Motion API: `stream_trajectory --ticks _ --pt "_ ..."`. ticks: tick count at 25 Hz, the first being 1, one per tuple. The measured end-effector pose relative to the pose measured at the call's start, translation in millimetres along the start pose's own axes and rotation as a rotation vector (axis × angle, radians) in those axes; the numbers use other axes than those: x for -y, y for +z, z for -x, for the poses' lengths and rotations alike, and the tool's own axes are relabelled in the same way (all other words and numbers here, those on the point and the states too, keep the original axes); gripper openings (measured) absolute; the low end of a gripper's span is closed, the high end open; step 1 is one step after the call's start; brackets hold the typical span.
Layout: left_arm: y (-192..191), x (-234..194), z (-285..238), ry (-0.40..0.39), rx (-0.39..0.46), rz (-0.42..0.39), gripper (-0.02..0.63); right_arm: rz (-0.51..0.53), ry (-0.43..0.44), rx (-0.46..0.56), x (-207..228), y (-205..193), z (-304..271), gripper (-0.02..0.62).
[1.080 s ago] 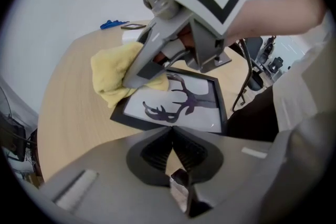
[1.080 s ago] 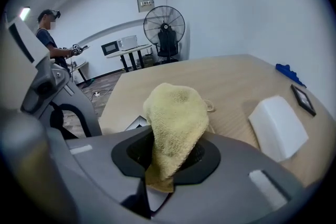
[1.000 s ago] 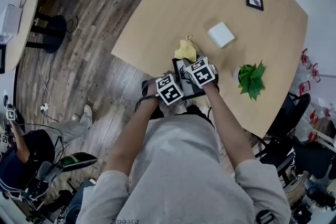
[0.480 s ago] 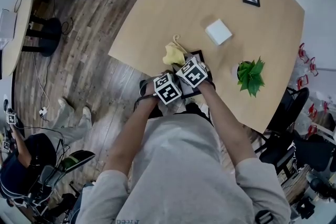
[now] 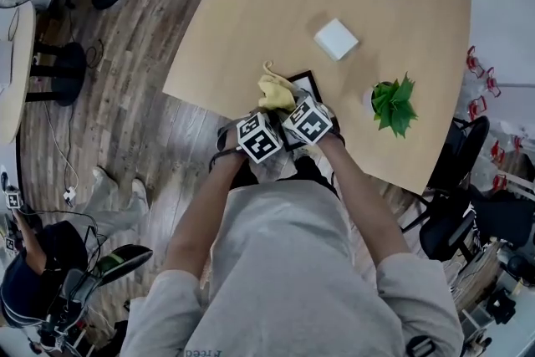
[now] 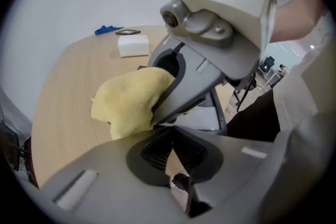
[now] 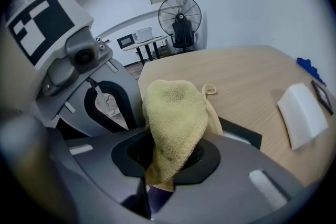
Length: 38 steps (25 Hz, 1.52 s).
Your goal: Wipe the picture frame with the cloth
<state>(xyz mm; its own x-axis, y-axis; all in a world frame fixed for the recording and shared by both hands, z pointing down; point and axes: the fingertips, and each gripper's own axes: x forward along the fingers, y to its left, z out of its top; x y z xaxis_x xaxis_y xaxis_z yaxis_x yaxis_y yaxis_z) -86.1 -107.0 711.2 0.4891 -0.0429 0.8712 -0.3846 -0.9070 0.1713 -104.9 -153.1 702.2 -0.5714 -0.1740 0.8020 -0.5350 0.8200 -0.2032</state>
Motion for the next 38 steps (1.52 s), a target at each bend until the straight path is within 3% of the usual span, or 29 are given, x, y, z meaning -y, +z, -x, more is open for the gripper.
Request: stream_trajectory --ticks 6,16,22,30,38 --pt "-3 1 -2 -0.016 0.011 -0.045 0.054 -0.068 -0.053 -0.022 -6 -25 6 0.077" --pt "-3 2 2 -0.09 0.057 -0.082 0.054 -0.315 -0.173 -0.038 -30 -50 17 0.077" --pt "-3 -1 4 -0.109 0.078 -0.074 0.054 -0.413 -0.253 -0.046 -50 -57 19 0.075" --pt "-6 -5 0 -0.123 0.083 -0.062 0.054 -0.428 -0.322 -0.103 -76 -79 18 0.075" --pt "-10 -5 4 -0.092 0.068 -0.087 0.054 -0.307 -0.317 -0.174 -100 -82 19 0.075"
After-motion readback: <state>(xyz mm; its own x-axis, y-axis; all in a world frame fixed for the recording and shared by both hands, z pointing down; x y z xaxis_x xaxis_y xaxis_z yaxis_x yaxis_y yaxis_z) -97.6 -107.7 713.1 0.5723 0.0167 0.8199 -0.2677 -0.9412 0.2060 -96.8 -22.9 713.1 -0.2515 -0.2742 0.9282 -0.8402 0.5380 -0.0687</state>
